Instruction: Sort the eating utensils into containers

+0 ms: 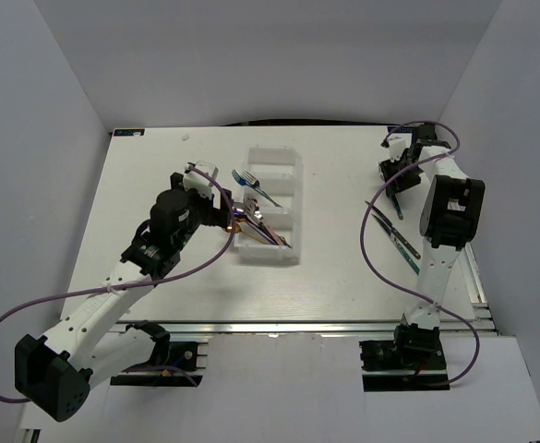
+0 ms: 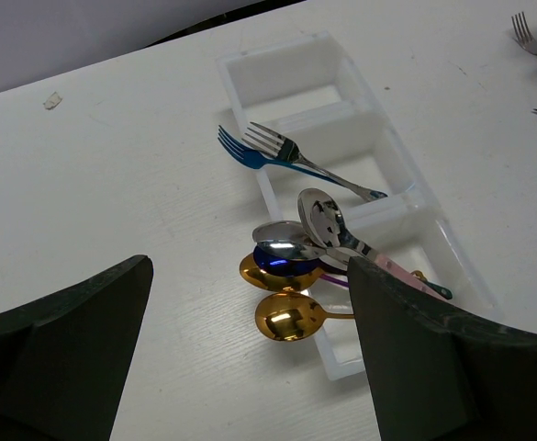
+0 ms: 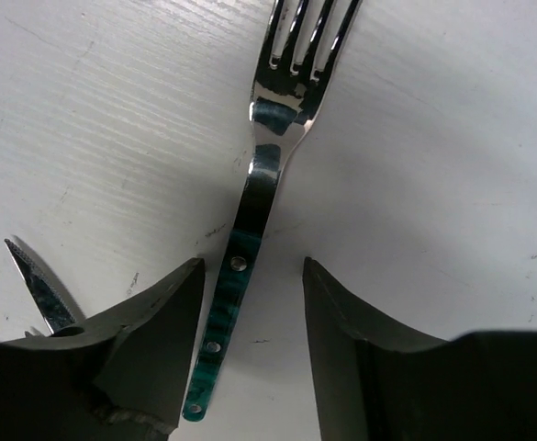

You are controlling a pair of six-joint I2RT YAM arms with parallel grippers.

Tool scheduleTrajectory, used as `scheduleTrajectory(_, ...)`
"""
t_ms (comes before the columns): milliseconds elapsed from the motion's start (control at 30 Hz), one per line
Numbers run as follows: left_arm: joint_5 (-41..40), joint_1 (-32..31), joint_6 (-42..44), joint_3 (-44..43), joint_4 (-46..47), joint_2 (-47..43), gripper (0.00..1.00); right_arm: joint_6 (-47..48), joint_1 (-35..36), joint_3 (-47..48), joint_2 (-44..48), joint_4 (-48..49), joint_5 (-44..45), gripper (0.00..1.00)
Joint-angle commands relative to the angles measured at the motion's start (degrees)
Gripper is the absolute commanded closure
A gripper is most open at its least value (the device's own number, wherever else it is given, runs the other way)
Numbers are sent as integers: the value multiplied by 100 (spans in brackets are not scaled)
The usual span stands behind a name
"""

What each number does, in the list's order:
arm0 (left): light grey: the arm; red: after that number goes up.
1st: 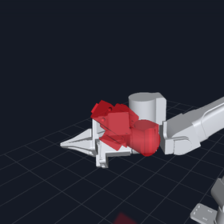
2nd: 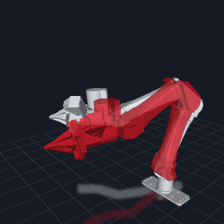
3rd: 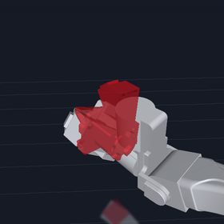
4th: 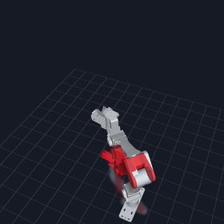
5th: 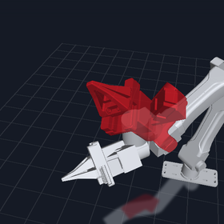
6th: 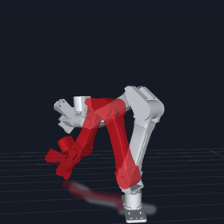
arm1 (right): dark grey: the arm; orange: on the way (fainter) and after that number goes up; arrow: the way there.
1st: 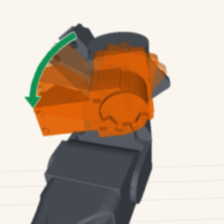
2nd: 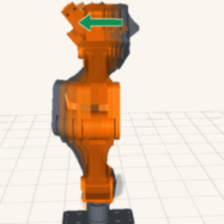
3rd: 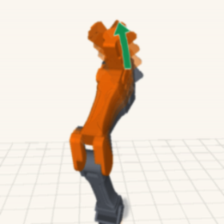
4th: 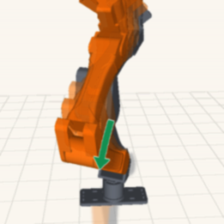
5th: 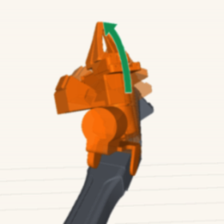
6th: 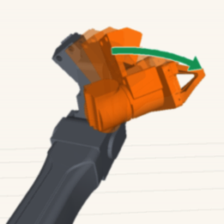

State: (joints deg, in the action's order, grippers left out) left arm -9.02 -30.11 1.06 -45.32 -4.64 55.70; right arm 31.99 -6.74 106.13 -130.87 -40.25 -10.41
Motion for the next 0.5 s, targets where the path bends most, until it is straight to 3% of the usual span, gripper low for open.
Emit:
scheduleTrajectory(0, -118, 14, 79, 67, 104, -156, 2, -35, -11, 207, -202, -71, -13, 48)
scheduleTrajectory(67, -135, 22, 79, 58, 113, -165, 2, -52, -20, 242, -255, -80, -39, 54)
scheduleTrajectory(167, -162, 22, 79, 76, 122, -165, 2, -52, -20, 286, -299, -71, -57, 77)
scheduleTrajectory(300, -188, 14, 105, 76, 130, -165, 2, -17, -20, 268, -273, -44, -171, 94)
scheduleTrajectory(367, -223, 23, 105, 94, 130, -156, 2, -17, -20, 198, -150, 8, -320, 100)
scheduleTrajectory(467, -267, 31, 123, 102, 139, -156, 2, -17, 24, 92, 210, 131, -707, 100)
